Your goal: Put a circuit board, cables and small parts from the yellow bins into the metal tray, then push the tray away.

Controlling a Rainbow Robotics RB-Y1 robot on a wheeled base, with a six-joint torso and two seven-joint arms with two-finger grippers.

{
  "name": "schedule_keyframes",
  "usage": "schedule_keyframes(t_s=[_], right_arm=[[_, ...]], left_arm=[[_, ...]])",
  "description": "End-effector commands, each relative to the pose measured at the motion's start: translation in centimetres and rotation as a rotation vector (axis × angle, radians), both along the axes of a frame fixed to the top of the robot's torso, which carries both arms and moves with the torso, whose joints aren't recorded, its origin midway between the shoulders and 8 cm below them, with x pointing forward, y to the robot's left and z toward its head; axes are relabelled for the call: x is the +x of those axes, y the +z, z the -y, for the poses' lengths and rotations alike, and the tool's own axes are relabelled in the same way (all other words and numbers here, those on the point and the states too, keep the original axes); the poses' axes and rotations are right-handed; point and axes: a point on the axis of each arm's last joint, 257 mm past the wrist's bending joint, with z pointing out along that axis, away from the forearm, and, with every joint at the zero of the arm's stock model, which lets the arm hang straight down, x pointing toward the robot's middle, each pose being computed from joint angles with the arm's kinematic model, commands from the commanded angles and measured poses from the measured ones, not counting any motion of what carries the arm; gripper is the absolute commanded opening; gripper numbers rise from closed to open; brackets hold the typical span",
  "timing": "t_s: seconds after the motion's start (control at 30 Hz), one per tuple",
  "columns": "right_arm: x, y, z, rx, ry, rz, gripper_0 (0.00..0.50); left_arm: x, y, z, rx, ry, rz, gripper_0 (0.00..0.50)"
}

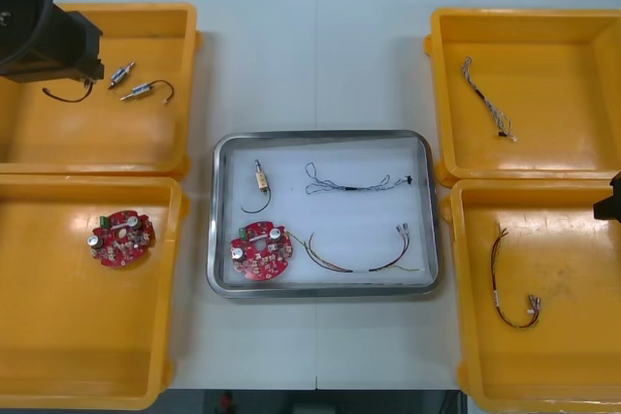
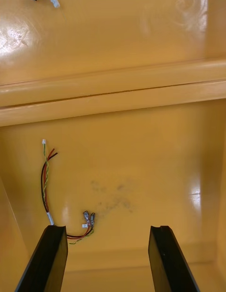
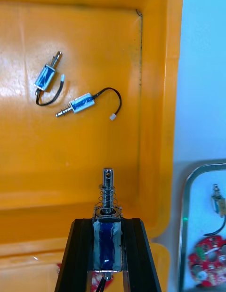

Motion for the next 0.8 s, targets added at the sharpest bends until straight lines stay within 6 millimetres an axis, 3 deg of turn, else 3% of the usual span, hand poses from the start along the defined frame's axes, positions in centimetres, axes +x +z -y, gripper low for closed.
schedule_keyframes(t_s=[0.03, 0.37, 0.8], right_arm=[[0.0, 1.0, 0.7, -0.045, 0.050, 0.026, 0.500], [0.0, 1.0, 0.7, -0.045, 0.050, 0.026, 0.500], [0.0, 1.0, 0.7, -0.045, 0.050, 0.026, 0.500]], left_arm=[[-1.0, 3.4, 1.7, -0.080, 0.099, 0.042, 0.000], [-2.5, 3.1, 6.9, -0.138, 0.170, 0.011, 0.000], [-1.6, -0.9, 14.2, -0.218, 0.304, -0.002, 0.000]])
